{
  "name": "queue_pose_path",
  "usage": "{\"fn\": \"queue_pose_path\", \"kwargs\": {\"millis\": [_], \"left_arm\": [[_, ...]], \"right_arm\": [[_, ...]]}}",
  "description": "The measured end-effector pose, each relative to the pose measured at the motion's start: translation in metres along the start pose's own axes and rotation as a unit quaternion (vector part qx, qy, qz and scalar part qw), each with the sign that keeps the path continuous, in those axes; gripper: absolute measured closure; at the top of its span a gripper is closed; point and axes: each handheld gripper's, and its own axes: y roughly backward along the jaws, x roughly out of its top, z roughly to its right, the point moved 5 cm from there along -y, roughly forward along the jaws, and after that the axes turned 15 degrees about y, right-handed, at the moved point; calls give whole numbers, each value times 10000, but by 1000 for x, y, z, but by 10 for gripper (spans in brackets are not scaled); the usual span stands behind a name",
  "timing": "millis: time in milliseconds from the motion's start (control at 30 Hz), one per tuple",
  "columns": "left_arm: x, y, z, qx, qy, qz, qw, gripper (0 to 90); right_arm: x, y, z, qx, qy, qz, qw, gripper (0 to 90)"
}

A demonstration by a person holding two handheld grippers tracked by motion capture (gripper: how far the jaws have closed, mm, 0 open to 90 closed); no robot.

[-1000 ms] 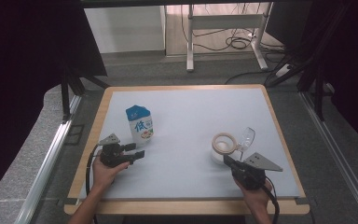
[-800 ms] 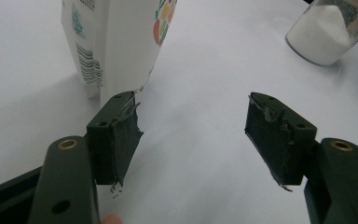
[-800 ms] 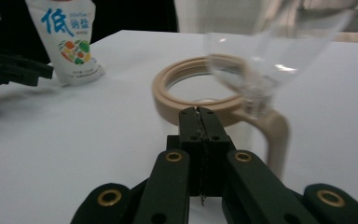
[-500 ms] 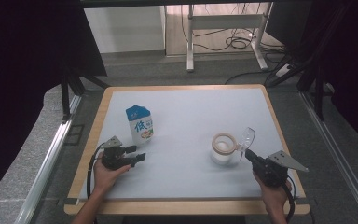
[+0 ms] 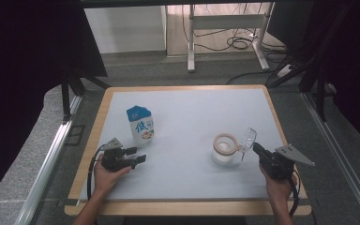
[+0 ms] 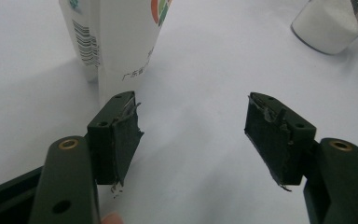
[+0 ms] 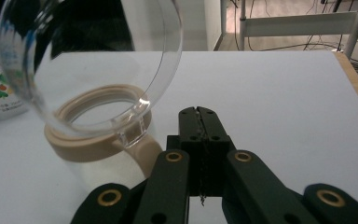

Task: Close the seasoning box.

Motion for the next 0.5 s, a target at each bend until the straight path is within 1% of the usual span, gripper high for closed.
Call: {"fn": "queue_pose_path", "kwargs": {"millis": [233, 500], "left_arm": [[-1, 2, 0, -23, 26, 35, 10000, 346], [-2, 2, 0, -40, 48, 32, 10000, 346]], "right_arm": [[8, -4, 3, -48, 2, 87, 10000, 900], [16, -2, 1, -49, 59, 196, 9998, 900]]}}
